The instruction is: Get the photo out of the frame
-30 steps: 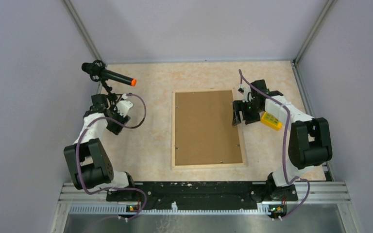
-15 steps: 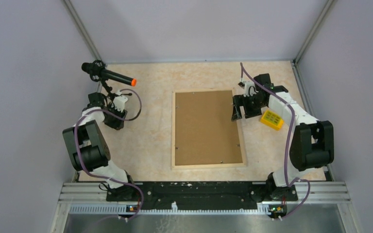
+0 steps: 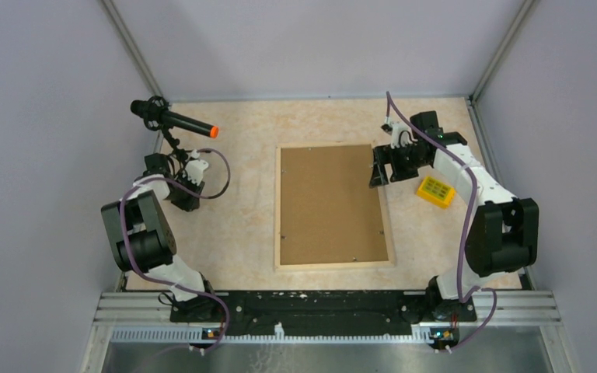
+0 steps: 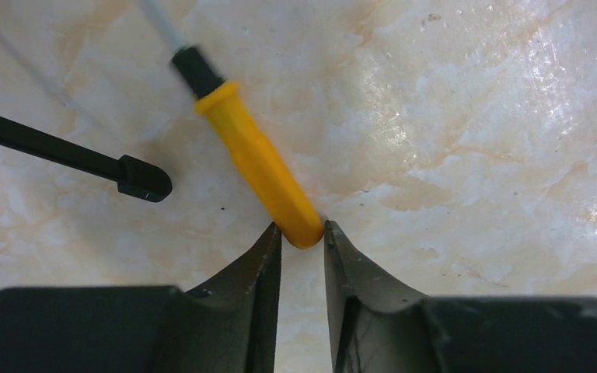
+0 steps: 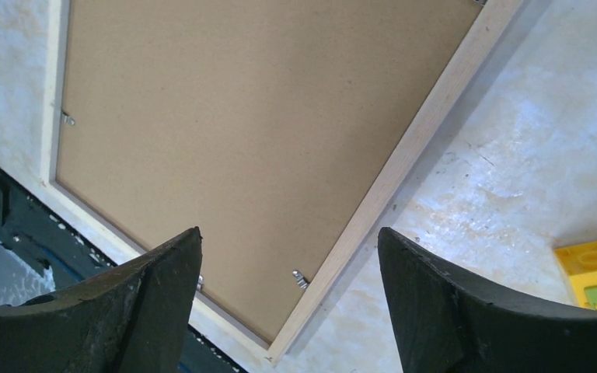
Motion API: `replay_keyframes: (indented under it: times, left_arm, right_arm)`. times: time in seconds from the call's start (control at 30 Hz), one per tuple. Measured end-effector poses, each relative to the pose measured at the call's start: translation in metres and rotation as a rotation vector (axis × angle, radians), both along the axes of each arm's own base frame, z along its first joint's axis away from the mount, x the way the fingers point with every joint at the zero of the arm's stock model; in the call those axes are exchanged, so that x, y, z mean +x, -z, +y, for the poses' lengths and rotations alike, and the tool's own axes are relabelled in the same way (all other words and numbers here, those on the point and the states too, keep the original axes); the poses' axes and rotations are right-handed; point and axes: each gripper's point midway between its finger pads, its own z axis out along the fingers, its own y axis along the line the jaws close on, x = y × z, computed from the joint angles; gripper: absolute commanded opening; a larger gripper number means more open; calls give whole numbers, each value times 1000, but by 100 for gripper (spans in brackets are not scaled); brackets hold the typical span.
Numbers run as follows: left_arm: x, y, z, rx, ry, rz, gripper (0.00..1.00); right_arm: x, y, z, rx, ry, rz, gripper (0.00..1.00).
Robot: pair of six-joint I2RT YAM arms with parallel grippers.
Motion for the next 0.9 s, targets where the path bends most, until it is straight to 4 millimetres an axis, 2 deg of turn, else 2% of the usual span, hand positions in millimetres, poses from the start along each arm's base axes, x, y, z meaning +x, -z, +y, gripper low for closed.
replay_keyframes:
  times: [0.1, 0.3, 0.4, 0.53, 0.67, 0.8, 0.83, 0.9]
  left_arm:
    - [1, 0, -1, 3, 3, -6, 18]
    - [-5, 0, -14, 9, 69, -12, 0]
    - [-26, -1, -32, 2, 144, 12, 0]
    - [-59, -8, -54, -32, 221, 61, 0]
    - [-67, -41, -81, -9, 350, -15, 0]
    - [-71, -90, -144, 27, 626, -223, 0]
    - [-73, -110, -162, 36, 699, -311, 0]
    - [-77, -121, -182, 33, 779, -357, 0]
  right_arm:
    - [-2, -2, 4, 24, -12, 4, 83]
    - [0, -9, 12, 73, -35, -19, 92]
    - [2, -21, 18, 111, -55, -72, 95]
    - [-5, -40, 27, 176, -101, -127, 99]
    - [-13, -51, 37, 245, -153, -136, 99]
    - [-22, -58, 50, 319, -211, -89, 99]
    - [-23, -59, 54, 331, -225, -77, 98]
    - [-22, -61, 64, 353, -259, -59, 98]
